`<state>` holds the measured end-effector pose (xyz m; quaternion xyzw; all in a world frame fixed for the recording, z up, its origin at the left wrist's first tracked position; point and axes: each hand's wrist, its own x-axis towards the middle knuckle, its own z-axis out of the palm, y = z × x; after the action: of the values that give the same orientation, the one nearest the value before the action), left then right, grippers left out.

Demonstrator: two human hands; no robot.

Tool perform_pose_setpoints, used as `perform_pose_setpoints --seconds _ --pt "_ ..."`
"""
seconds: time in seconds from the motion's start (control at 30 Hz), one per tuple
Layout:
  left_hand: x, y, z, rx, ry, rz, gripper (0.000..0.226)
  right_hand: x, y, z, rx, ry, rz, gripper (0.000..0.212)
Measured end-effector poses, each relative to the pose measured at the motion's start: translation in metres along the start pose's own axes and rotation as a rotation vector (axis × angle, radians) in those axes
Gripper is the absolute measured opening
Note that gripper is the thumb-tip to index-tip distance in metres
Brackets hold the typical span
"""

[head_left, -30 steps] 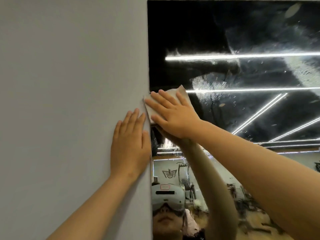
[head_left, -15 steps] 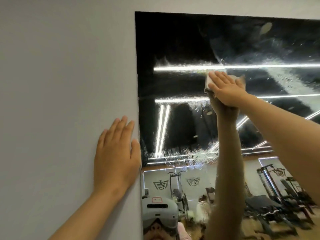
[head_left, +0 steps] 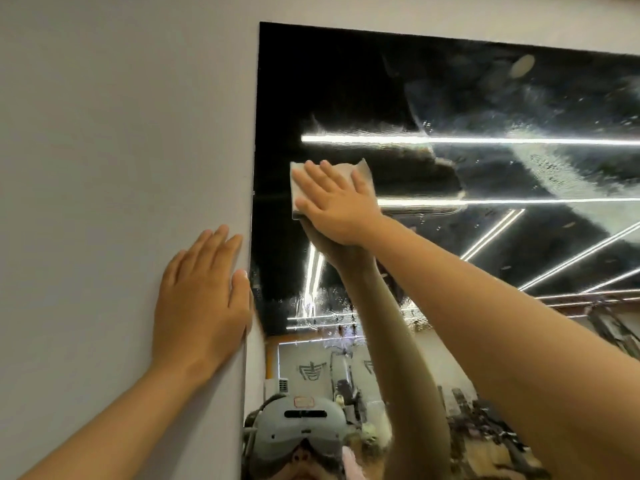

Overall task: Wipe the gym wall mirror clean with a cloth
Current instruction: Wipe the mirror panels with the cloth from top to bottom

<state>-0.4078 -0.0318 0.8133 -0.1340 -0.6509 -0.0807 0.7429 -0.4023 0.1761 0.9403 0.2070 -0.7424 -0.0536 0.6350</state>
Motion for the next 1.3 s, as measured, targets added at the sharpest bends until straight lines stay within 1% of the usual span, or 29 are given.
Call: perform_pose_setpoints --seconds 0.1,0.37,0.53,0.63,0.73,0.83,0.93,1.03,1.1,1.2,1.3 --pt "0.001 0.0 -0.002 -0.022 0.012 -0.003 0.07 -0.007 0.019 0.0 0.004 0.033 -0.025 0.055" --pt "0.002 -0.001 0.001 -0.014 0.009 -0.005 0.067 -0.084 0.123 -0.018 0.025 -0.034 0.309 0.055" --pt "0.001 0.0 0.003 0.029 0.021 0.01 0.068 -0.099 0.134 -0.012 0.011 -0.038 0.397 0.057" --pt "0.003 0.0 0.003 0.037 0.027 0.016 0.067 -0.101 0.119 -0.006 0.021 0.004 0.434 0.058" --pt "0.003 0.001 0.004 0.031 0.032 0.026 0.069 -0.088 0.075 -0.002 0.01 0.001 0.379 0.056" --pt "0.001 -0.001 0.005 0.009 0.041 0.022 0.068 -0.066 0.019 0.003 -0.042 0.0 0.251 0.056" --pt "0.002 -0.001 0.005 -0.025 0.041 0.02 0.065 -0.049 -0.037 0.014 -0.031 0.012 0.09 0.056" --pt "0.003 -0.005 0.004 -0.05 0.046 0.027 0.064 -0.045 -0.072 0.023 0.004 -0.004 0.013 0.056" --pt "0.002 -0.006 0.003 -0.062 0.04 0.031 0.067 -0.05 -0.07 0.022 0.017 0.002 -0.023 0.056" --pt "0.002 -0.008 0.004 -0.07 0.045 0.032 0.068 -0.065 -0.048 0.019 0.001 0.003 -0.07 0.055" --pt "0.002 -0.009 0.007 -0.077 0.048 0.025 0.066 -0.085 -0.013 0.016 0.006 0.001 0.019 0.054"
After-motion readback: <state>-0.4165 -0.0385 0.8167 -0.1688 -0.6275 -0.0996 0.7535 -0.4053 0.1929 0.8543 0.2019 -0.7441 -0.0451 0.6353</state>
